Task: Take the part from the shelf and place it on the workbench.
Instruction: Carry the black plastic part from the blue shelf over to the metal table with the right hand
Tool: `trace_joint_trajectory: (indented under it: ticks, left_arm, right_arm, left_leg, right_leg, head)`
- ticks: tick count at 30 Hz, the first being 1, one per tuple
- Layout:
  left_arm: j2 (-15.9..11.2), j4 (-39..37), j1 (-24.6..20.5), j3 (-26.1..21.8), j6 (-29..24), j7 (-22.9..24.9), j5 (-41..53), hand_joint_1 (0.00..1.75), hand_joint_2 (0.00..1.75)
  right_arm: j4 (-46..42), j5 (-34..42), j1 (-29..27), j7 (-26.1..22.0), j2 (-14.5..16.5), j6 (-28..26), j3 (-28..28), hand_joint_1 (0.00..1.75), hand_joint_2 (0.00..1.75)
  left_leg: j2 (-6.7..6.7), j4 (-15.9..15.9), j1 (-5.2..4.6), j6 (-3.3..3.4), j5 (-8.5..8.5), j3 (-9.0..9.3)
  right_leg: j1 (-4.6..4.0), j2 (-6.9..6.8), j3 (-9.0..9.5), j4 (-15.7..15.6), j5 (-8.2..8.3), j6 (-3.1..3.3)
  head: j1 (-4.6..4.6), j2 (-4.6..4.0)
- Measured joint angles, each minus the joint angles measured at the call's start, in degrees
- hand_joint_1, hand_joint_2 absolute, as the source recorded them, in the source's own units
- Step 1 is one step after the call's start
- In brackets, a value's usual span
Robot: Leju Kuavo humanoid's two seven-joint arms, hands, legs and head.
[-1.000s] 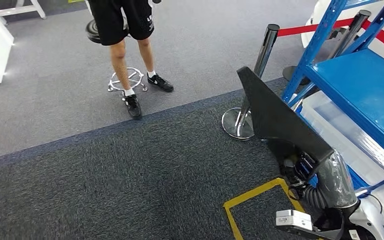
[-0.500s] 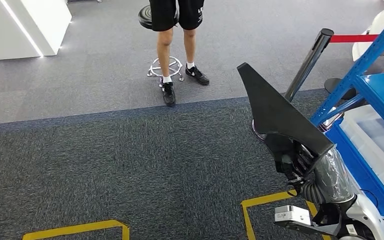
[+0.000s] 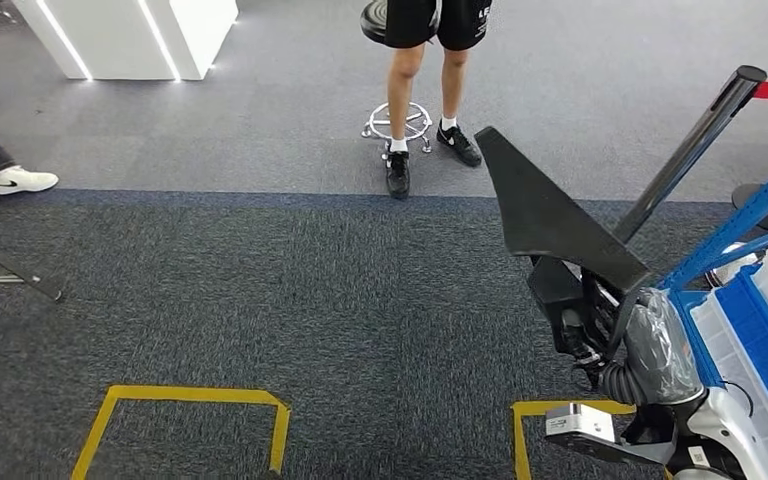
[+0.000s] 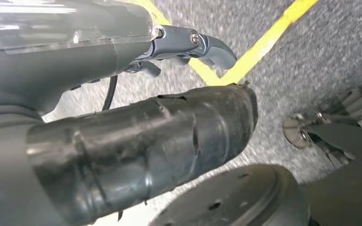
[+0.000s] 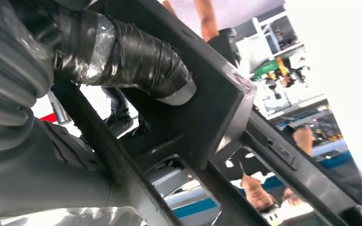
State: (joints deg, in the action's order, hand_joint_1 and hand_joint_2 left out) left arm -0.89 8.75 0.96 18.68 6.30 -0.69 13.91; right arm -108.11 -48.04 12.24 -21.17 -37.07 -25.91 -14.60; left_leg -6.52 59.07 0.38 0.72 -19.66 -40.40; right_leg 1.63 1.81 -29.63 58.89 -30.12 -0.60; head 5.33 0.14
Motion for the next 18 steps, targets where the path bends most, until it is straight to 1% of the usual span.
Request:
trace_joint_trajectory:
  ticks: [1, 2, 3, 4, 5, 6, 7, 8, 9, 10, 11, 12, 13, 14, 15, 16, 17, 18]
  left_arm:
    - [0.0, 0.0, 0.1, -0.1, 0.4, -0.3, -0.3, 0.0, 0.0]
    - [-0.1, 0.0, 0.1, -0.1, 0.7, -0.6, -0.5, 0.0, 0.0]
    - [-0.1, 0.0, 0.0, -0.1, 0.9, -0.7, -0.7, 0.0, 0.0]
    - [-0.1, 0.0, -0.1, -0.2, 1.1, -0.7, -0.9, 0.0, 0.0]
    - [-0.1, 0.0, -0.1, -0.4, 1.2, -0.7, -1.2, 0.0, 0.0]
    - [-0.1, 0.0, -0.2, -0.5, 1.2, -0.6, -1.4, 0.0, 0.0]
    - [-0.2, 0.0, -0.2, -0.7, 1.1, -0.6, -1.5, 0.0, 0.0]
    - [-0.3, 0.0, -0.2, -0.8, 1.1, -0.5, -1.6, 0.0, 0.0]
    - [-0.4, 0.0, -0.2, -0.8, 1.1, -0.5, -1.6, 0.0, 0.0]
    - [-0.6, 0.0, -0.2, -0.9, 1.0, -0.4, -1.6, 0.0, 0.0]
    - [-0.7, 0.0, -0.2, -0.9, 1.0, -0.3, -1.6, 0.0, 0.0]
    - [-0.8, 0.0, -0.3, -0.9, 1.0, 0.0, -1.5, 0.0, 0.0]
    - [-0.9, 0.0, -0.3, -1.0, 1.0, 0.3, -1.5, 0.0, 0.0]
    - [-1.0, 0.0, -0.3, -1.0, 1.0, 0.8, -1.4, 0.0, 0.0]
    - [-1.0, 0.0, -0.3, -1.0, 1.0, 1.1, -1.3, 0.0, 0.0]
    - [-1.1, 0.0, -0.2, -1.0, 1.1, 1.3, -1.3, 0.0, 0.0]
    - [-1.1, 0.0, -0.3, -1.0, 1.1, 1.4, -1.3, 0.0, 0.0]
    - [-1.1, 0.0, -0.4, -1.0, 1.2, 1.4, -1.3, 0.0, 0.0]
  right_arm:
    - [0.0, 0.1, 0.1, -0.1, 0.0, 0.0, 0.0, 1.75, 1.75]
    - [0.1, 0.3, 0.2, -0.2, 0.0, 0.0, 0.0, 1.75, 1.75]
    - [0.1, 0.4, 0.2, -0.3, 0.0, -0.1, 0.0, 1.75, 1.75]
    - [0.2, 0.6, 0.2, -0.4, 0.0, -0.1, 0.0, 1.75, 1.75]
    - [0.2, 0.7, 0.2, -0.4, 0.0, 0.0, 0.0, 1.75, 1.75]
    - [0.3, 0.8, 0.2, -0.5, 0.0, 0.0, 0.0, 1.75, 1.75]
    - [0.4, 0.8, 0.2, -0.5, 0.0, 0.0, 0.0, 1.75, 1.75]
    - [0.4, 0.8, 0.2, -0.5, 0.0, 0.0, 0.0, 1.75, 1.75]
    - [0.4, 0.8, 0.2, -0.5, 0.0, 0.0, 0.0, 1.75, 1.75]
    - [0.4, 0.8, 0.2, -0.5, 0.0, 0.0, 0.0, 1.75, 1.75]
    - [0.5, 0.8, 0.2, -0.5, 0.0, 0.0, 0.0, 1.75, 1.75]
    - [0.5, 0.9, 0.2, -0.5, 0.0, 0.1, 0.0, 1.75, 1.75]
    - [0.5, 0.9, 0.3, -0.5, 0.0, 0.2, 0.0, 1.75, 1.75]
    - [0.5, 0.9, 0.4, -0.6, 0.0, 0.2, 0.0, 1.75, 1.75]
    - [0.5, 0.9, 0.5, -0.6, 0.0, 0.3, 0.0, 1.75, 1.75]
    - [0.5, 0.9, 0.6, -0.6, 0.0, 0.3, 0.0, 1.75, 1.75]
    - [0.6, 0.9, 0.7, -0.7, 0.0, 0.4, 0.0, 1.75, 1.75]
    - [0.6, 0.9, 0.8, -0.7, 0.0, 0.4, 0.0, 1.75, 1.75]
  left_leg:
    - [1.51, 1.4, 0.01, -0.18, -1.36, -0.67]
    - [3.42, 3.8, 0.02, -0.32, -3.59, -1.6]
    - [5.0, 7.5, 0.0, -0.47, -6.43, -2.88]
    - [5.78, 11.7, 0.09, -0.59, -8.9, -4.16]
    - [6.09, 15.1, 0.14, -0.62, -10.44, -4.98]
    - [6.2, 17.1, 0.16, -0.55, -10.94, -4.96]
    - [6.25, 16.5, 0.1, -0.36, -10.41, -3.66]
    - [6.53, 13.7, -0.04, -0.01, -9.38, -1.11]
    - [7.63, 9.3, -0.39, 0.51, -8.52, 2.28]
    - [9.16, 4.8, -0.89, 1.07, -8.11, 5.51]
    - [10.51, 1.4, -1.4, 1.57, -7.92, 7.74]
    - [11.43, -0.6, -1.84, 2.0, -8.04, 8.83]
    - [11.37, -1.2, -2.11, 2.3, -8.05, 8.87]
    - [10.65, -1.7, -2.08, 2.65, -7.69, 8.78]
    - [9.92, -2.4, -1.93, 2.93, -7.29, 8.9]
    - [9.26, -2.9, -1.74, 3.25, -6.77, 9.05]
    - [8.59, -3.4, -1.51, 3.54, -6.28, 9.19]
    - [7.91, -3.6, -1.43, 3.71, -5.95, 9.1]
  right_leg:
    - [-0.03, -0.82, -0.33, -0.1, 0.41, 0.6]
    - [-0.12, -1.59, -0.75, -0.2, 0.83, 1.05]
    - [-0.34, -2.31, -1.24, -0.2, 1.22, 1.31]
    - [-0.54, -3.11, -1.76, -0.1, 1.6, 1.43]
    - [-0.72, -3.92, -2.27, -0.1, 1.95, 1.43]
    - [-0.88, -4.77, -2.73, -0.1, 2.26, 1.42]
    - [-1.02, -5.59, -3.1, -0.1, 2.51, 1.4]
    - [-1.13, -6.36, -3.36, -0.1, 2.7, 1.36]
    - [-1.22, -7.12, -3.46, -0.1, 2.84, 1.31]
    - [-1.31, -7.88, -3.5, -0.1, 2.96, 1.21]
    - [-1.33, -8.65, -3.43, -0.1, 3.09, 1.01]
    - [-1.32, -9.44, -3.32, -0.2, 3.21, 0.81]
    - [-1.3, -10.23, -3.25, -0.3, 3.37, 0.54]
    - [-1.26, -10.83, -3.1, -0.5, 3.46, 0.25]
    - [-1.17, -10.21, -3.11, -0.4, 3.29, -0.01]
    - [-1.05, -8.65, -3.43, 0.4, 2.6, -0.25]
    - [-0.94, -6.5, -4.27, 2.3, 1.29, -0.43]
    - [-0.79, -4.18, -5.71, 5.4, -0.53, -0.57]
  head:
    - [0.08, 0.0]
    - [0.18, -0.01]
    - [0.28, -0.01]
    - [0.32, -0.01]
    - [0.32, -0.01]
    - [0.33, -0.01]
    - [0.33, -0.01]
    - [0.33, -0.01]
    - [0.33, -0.01]
    - [0.32, -0.01]
    - [0.31, -0.01]
    - [0.32, -0.01]
    - [0.31, -0.01]
    - [0.32, 0.0]
    - [0.28, 0.0]
    - [0.21, 0.01]
    - [0.14, 0.01]
    - [0.05, 0.0]
